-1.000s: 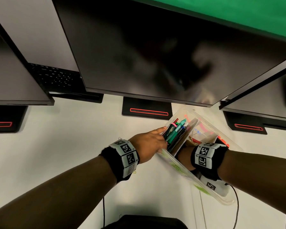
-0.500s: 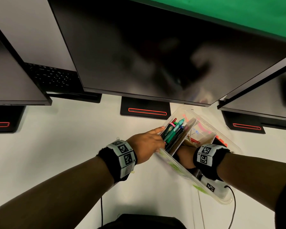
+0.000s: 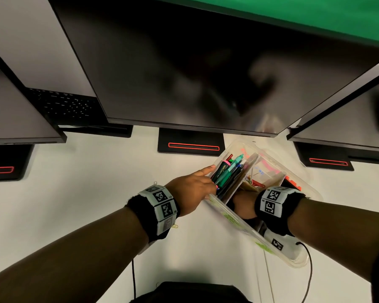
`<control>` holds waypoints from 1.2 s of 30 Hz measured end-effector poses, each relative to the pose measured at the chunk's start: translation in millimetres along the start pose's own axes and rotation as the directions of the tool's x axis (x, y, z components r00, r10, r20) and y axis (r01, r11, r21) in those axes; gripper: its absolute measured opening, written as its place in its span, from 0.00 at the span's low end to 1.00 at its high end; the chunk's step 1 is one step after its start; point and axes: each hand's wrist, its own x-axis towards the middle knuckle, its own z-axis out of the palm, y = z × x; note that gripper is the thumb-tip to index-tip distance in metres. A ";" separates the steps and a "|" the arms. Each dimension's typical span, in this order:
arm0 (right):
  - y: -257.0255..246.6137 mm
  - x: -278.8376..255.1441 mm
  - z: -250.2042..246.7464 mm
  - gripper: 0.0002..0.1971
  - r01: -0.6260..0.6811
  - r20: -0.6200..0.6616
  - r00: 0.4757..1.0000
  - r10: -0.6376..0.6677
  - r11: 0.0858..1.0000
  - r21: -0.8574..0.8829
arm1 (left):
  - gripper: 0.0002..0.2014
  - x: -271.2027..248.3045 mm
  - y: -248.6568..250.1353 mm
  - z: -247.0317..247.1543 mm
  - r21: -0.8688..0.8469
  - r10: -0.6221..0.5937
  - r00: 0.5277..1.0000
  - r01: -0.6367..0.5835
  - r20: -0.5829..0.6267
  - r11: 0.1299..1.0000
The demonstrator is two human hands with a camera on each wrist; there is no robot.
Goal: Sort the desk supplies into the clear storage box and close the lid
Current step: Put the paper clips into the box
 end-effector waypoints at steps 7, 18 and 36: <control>-6.5 -3.9 -2.5 0.19 0.010 0.151 0.989 0.004 0.996 -0.089 | 0.13 2.1 4.4 -6.3 0.032 -0.036 0.996 0.033 0.081 0.999; -7.1 4.0 -8.4 0.18 0.047 0.129 0.991 -0.029 0.989 -0.142 | 0.12 4.6 11.2 -10.9 0.116 -0.070 0.989 0.055 0.132 0.992; -16.4 -12.7 -8.4 0.18 0.051 0.107 0.994 -0.034 0.986 -0.161 | 0.12 3.1 11.9 -7.8 0.156 -0.045 0.994 0.029 0.099 0.987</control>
